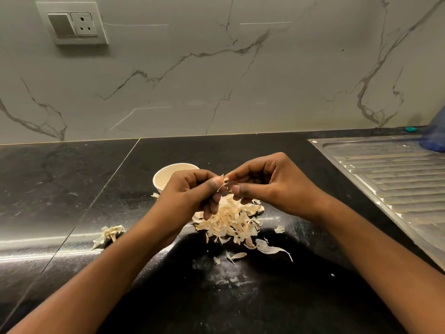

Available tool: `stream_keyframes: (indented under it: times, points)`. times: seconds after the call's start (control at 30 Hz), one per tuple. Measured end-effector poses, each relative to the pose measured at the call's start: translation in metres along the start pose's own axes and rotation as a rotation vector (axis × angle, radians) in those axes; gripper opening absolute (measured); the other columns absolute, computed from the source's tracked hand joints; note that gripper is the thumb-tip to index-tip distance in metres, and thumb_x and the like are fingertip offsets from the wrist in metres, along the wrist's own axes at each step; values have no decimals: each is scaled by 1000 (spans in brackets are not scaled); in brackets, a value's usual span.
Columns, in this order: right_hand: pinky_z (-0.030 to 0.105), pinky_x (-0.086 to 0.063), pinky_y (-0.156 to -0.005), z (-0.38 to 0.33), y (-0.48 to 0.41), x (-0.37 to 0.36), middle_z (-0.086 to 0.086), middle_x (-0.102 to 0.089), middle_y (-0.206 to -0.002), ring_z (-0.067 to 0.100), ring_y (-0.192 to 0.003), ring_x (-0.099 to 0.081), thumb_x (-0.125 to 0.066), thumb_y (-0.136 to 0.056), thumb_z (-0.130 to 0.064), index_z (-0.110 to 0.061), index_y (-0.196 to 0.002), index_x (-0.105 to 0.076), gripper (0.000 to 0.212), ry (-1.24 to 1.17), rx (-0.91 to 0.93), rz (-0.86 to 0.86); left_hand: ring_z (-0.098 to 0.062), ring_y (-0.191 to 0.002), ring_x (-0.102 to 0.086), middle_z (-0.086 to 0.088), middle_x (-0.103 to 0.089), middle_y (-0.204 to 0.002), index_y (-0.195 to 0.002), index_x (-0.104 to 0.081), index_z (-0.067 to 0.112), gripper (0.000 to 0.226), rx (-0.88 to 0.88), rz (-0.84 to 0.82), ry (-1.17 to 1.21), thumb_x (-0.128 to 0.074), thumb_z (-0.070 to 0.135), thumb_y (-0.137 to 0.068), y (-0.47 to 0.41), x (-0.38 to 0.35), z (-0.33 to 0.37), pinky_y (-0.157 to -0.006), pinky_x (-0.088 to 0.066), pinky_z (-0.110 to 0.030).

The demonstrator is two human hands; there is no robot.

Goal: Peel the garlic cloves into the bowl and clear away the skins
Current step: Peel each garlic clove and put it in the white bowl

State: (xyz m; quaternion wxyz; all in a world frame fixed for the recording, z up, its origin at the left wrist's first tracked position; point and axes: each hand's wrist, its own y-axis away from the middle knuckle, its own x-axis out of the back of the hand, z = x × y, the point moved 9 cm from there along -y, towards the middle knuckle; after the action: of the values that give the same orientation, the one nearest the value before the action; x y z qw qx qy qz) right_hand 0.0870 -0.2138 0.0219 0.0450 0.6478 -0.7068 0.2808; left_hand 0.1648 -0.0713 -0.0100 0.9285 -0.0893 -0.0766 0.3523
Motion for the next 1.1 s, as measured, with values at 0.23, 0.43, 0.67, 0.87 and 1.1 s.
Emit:
stream_keyframes:
  times: [0.23,0.43,0.67,0.87,1.1]
  points:
    - [44,-67,-80,3,0,9,9,-82,-98,24,-86,-80,-73,-95,3,-4,-117,-77,23,21,-34,36,-20,-59,-52,-9,-55,-72,-90,-67,3,25,85,13,61,-52,11,-108,0,2,-4,-49,-42,-25]
    - [31,-65,-77,5,2,18,9,-82,-93,24,-86,-80,-72,-96,2,-5,-109,-79,17,123,-85,-2,-16,-59,-64,2,-71,-70,-87,-77,17,18,-142,98,-490,-67,19,-102,3,10,18,-57,-58,-32]
    - [28,-58,-65,17,9,8,8,-78,-82,18,-70,-69,-82,-92,-16,-13,-100,-84,8,238,-208,-268,-40,-67,-68,-6,-75,-72,-90,-83,19,10,-180,77,-561,-79,28,-93,6,7,13,-62,-58,-56]
    - [44,-50,-65,29,12,-11,17,-74,-81,42,-73,-63,-87,-89,-23,-24,-96,-84,7,354,-230,-410,-28,-52,-52,-3,-71,-64,-88,-82,17,4,-175,83,-556,-86,18,-86,5,8,7,-54,-49,-39]
    - [35,-51,-65,32,13,-17,5,-71,-74,17,-63,-62,-85,-89,-21,-25,-100,-80,13,439,-233,-431,-11,-51,-46,7,-64,-58,-89,-82,18,9,-194,95,-544,-85,10,-87,4,8,8,-53,-42,-27]
